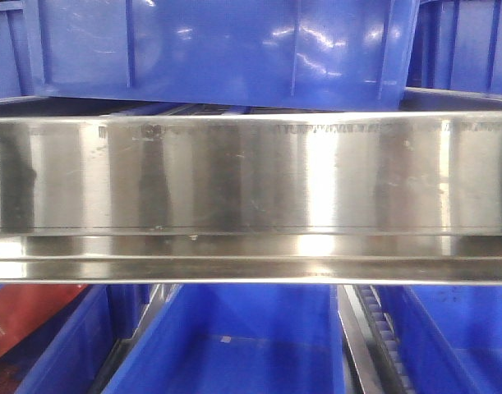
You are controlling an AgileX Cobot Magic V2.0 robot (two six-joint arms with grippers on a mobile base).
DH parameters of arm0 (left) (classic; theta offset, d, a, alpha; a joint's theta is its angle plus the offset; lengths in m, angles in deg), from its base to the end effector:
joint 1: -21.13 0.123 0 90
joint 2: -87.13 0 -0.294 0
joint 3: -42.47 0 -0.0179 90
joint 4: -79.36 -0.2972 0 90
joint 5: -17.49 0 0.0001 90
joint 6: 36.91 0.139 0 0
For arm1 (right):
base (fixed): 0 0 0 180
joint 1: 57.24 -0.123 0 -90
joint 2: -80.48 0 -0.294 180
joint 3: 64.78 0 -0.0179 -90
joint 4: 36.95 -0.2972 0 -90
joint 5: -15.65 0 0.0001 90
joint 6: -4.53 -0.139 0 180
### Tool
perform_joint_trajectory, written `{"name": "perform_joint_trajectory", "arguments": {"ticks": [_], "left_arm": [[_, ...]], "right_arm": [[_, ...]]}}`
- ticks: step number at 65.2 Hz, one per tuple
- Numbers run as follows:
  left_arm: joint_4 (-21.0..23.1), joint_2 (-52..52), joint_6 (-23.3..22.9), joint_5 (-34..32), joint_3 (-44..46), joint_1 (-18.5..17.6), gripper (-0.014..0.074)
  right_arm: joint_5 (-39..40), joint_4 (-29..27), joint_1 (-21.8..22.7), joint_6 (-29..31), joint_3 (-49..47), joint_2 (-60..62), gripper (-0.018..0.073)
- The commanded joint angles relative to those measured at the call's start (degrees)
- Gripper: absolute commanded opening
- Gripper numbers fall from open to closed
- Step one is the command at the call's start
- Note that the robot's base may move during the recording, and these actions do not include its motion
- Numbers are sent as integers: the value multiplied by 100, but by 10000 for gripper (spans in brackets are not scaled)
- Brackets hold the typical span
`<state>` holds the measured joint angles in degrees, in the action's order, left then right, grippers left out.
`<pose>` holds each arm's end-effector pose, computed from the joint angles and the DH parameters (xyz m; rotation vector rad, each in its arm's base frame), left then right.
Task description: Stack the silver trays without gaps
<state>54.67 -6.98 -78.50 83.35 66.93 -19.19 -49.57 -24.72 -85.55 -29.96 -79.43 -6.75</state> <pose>0.3292 -0.2099 0.4480 -0.0074 2.2670 -0.2031 0.3265 0.1455 0.4224 0.1113 2.3878 0.2467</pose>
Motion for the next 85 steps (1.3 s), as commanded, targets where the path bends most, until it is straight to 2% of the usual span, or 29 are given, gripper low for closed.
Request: {"name": "perform_joint_trajectory", "arguments": {"ticks": [1, 85], "left_arm": [[-162, 47, -26, -125, 65, -39, -17], [-162, 47, -26, -83, 65, -39, -17]], "right_arm": [[89, 256, 25, 54, -40, 83, -68], [119, 256, 25, 54, -40, 83, -68]]}}
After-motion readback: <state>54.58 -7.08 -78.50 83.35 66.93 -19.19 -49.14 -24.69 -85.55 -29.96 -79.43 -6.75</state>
